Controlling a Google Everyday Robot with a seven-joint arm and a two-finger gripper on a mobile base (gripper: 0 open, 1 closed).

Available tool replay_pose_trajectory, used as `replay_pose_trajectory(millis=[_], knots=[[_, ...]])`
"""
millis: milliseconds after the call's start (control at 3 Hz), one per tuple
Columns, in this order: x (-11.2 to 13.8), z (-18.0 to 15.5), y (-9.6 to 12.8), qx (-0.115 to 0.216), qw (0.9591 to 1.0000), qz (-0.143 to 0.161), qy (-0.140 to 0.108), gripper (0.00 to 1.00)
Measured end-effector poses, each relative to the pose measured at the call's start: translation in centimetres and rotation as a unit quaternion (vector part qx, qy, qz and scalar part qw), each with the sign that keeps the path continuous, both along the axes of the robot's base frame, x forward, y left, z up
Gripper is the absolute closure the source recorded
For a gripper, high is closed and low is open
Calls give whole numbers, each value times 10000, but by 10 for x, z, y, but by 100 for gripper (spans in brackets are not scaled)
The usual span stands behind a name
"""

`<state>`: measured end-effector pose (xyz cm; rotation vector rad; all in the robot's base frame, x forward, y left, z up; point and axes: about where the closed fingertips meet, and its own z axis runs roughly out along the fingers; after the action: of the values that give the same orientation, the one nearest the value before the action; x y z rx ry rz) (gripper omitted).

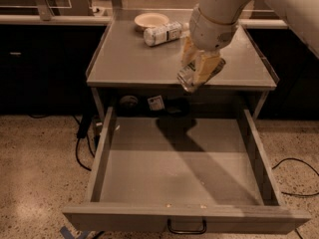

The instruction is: Pick 7up can from top drawer and place on counter

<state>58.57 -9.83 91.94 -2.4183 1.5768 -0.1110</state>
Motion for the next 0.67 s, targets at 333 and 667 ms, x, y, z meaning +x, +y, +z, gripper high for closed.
replay_pose_trajectory(millis=[333,667], knots=[[49,-10,-13,-78,9999,90,88,100],[84,-22,-22,-12,9999,74,124,100]])
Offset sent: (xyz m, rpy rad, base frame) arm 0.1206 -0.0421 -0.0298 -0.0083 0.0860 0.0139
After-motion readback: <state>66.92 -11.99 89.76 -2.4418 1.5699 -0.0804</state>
